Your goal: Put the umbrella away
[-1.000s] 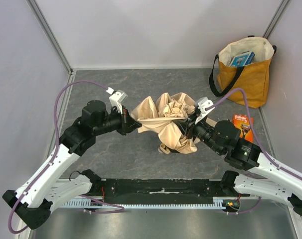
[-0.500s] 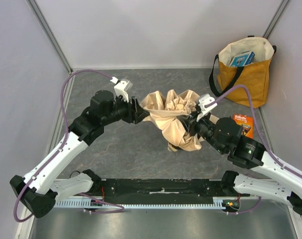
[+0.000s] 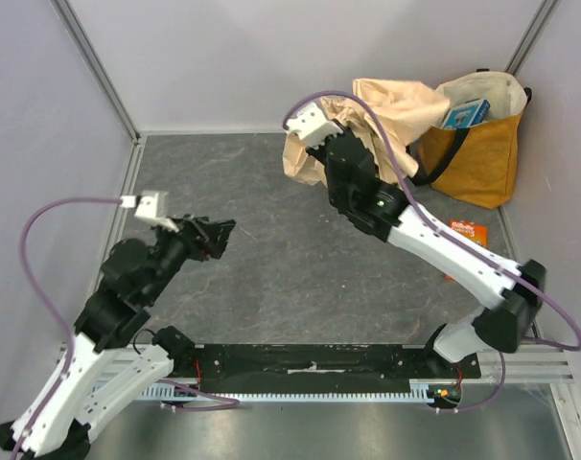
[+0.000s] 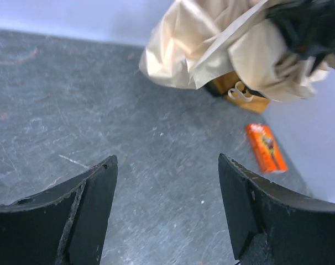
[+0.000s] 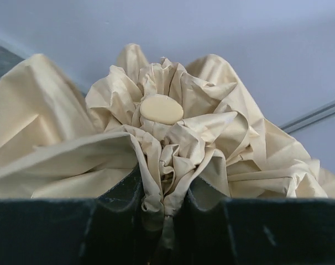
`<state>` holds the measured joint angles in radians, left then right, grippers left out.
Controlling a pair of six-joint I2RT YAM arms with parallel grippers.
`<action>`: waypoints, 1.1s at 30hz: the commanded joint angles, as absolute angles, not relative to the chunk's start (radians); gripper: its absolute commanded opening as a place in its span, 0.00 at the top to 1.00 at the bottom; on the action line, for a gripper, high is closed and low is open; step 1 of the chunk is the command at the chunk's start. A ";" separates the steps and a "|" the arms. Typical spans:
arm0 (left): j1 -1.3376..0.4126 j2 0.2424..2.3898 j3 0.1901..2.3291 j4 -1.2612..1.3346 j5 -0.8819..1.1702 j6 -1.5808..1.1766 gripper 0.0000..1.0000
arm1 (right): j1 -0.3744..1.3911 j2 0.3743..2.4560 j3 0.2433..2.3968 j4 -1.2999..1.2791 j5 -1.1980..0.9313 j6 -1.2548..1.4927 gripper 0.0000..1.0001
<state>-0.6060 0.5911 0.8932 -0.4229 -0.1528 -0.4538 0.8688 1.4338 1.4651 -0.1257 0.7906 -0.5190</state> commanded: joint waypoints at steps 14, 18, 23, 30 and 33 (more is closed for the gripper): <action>-0.603 0.304 0.742 -0.476 -0.190 -0.604 0.21 | 0.925 1.888 1.209 0.745 1.084 -1.457 1.00; -0.603 0.285 0.727 -0.494 -0.207 -0.609 0.21 | 1.057 1.896 1.050 0.691 1.130 -1.315 1.00; -0.603 0.252 0.697 -0.515 -0.235 -0.629 0.21 | 1.156 1.855 1.026 0.302 1.112 -0.929 1.00; -0.604 0.216 0.667 -0.531 -0.247 -0.663 0.21 | 1.180 1.822 0.999 -0.085 0.864 -0.531 1.00; -0.603 0.216 0.664 -0.540 -0.259 -0.663 0.21 | 1.178 1.821 0.974 -0.141 0.720 -0.489 1.00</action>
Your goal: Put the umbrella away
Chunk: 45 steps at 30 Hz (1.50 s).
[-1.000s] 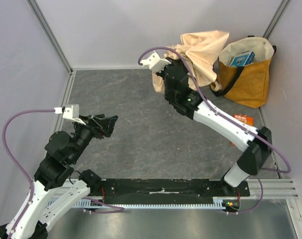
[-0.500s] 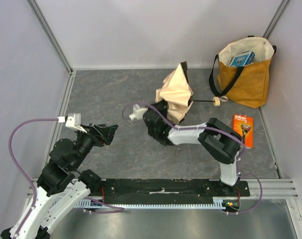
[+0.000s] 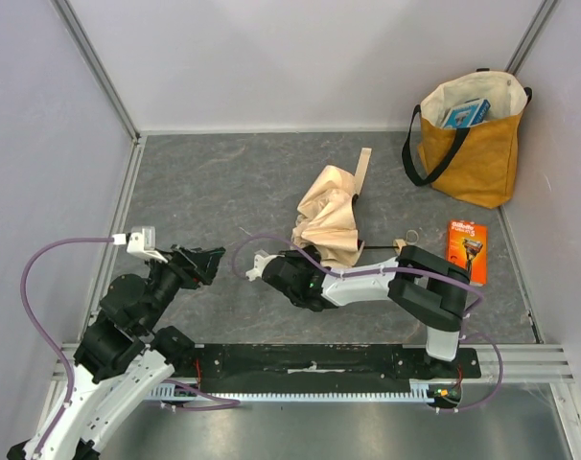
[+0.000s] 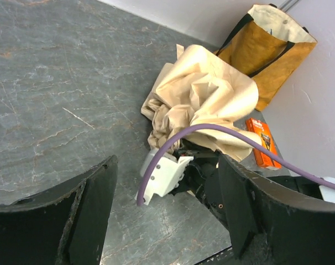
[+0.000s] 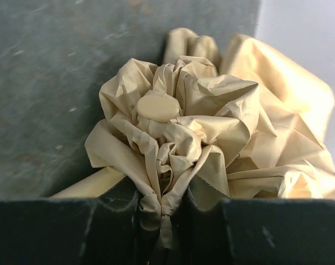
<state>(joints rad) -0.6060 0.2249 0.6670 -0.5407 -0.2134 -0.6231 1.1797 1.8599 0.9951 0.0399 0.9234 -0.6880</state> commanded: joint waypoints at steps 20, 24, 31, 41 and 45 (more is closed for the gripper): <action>-0.603 0.371 0.703 -0.825 -0.289 -0.980 0.29 | 0.901 2.055 1.241 -0.572 -0.346 -0.350 1.00; -0.603 0.396 0.596 -0.749 -0.108 -1.101 0.27 | 0.868 2.108 1.264 -0.574 -0.463 -0.308 1.00; -0.603 0.488 0.316 -0.309 0.132 -1.248 0.19 | 0.815 2.184 1.282 -0.574 -0.661 -0.261 1.00; -0.584 0.731 0.187 0.077 0.068 -1.477 0.11 | 0.790 2.210 1.244 -0.479 -0.738 -0.189 1.00; -0.580 0.883 0.216 0.092 0.084 -1.566 0.12 | 0.776 2.229 1.224 -0.408 -0.727 -0.121 1.00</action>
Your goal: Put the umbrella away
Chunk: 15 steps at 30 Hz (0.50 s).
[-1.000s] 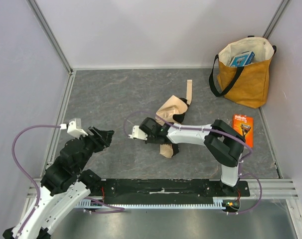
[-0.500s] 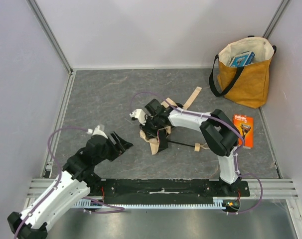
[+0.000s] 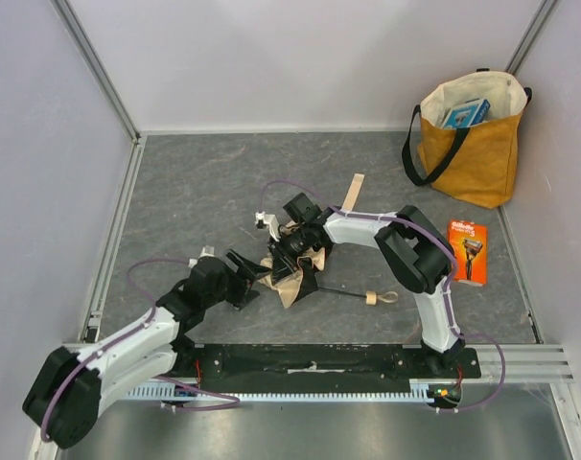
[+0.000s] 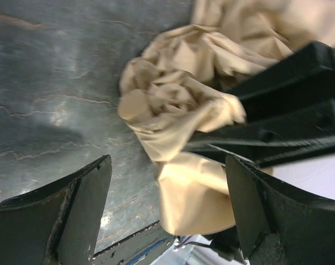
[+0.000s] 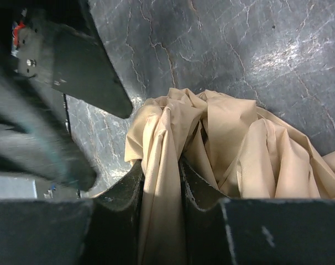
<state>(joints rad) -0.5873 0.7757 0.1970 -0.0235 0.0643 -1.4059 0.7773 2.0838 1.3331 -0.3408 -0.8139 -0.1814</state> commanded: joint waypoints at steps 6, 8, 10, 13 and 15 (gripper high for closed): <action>-0.580 0.897 0.172 0.034 -0.024 -1.778 0.14 | 0.769 2.229 1.180 -0.290 -0.753 -0.049 1.00; -0.580 0.923 0.164 0.081 -0.048 -1.786 0.14 | 0.769 2.229 1.170 -0.270 -0.781 -0.041 1.00; -0.580 0.963 0.166 0.148 -0.052 -1.764 0.14 | 0.767 2.232 1.167 -0.253 -0.793 -0.038 1.00; -0.583 1.028 0.164 0.218 -0.060 -1.740 0.15 | 0.769 2.238 1.172 -0.255 -0.798 -0.038 1.00; -0.592 1.045 0.155 0.242 -0.095 -1.738 0.15 | 0.767 2.243 1.177 -0.255 -0.813 -0.041 1.00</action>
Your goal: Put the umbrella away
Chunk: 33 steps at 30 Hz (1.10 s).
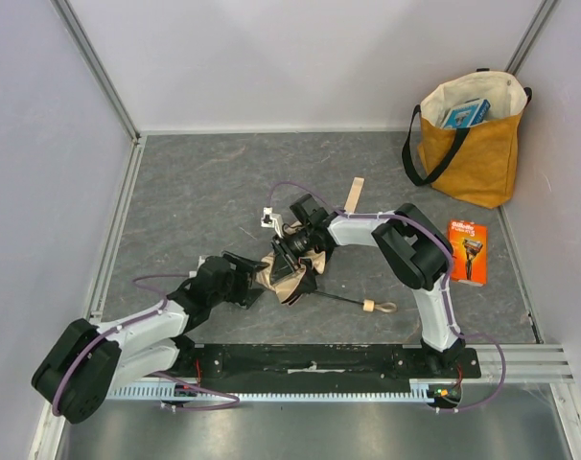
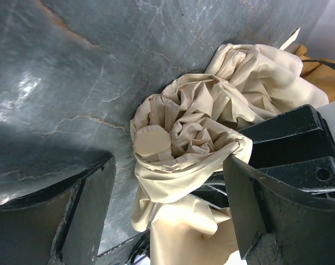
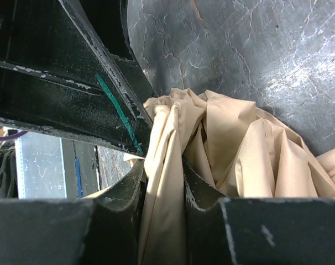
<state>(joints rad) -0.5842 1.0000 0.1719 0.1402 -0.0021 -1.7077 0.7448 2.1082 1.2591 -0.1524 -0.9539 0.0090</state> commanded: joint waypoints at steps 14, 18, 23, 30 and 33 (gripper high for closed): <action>-0.747 1.242 0.077 0.480 -0.287 -1.841 0.12 | 0.764 2.264 1.206 -0.216 -0.865 -0.002 1.00; -0.746 1.342 0.035 0.685 -0.333 -1.810 0.11 | 0.764 2.267 1.193 -0.213 -0.874 -0.008 1.00; -0.747 1.448 0.031 0.810 -0.334 -1.787 0.18 | 0.764 2.263 1.177 -0.212 -0.873 -0.011 1.00; -0.746 1.572 0.000 0.985 -0.384 -1.729 0.53 | 0.767 2.261 1.187 -0.215 -0.871 -0.012 1.00; -0.746 1.646 0.000 1.069 -0.357 -1.721 0.66 | 0.767 2.261 1.189 -0.216 -0.865 -0.014 1.00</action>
<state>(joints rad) -0.7513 1.5406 0.0422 1.0344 -0.2718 -1.8217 0.7010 2.1437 1.2640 -0.0982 -1.0134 0.0738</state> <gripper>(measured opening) 0.456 0.258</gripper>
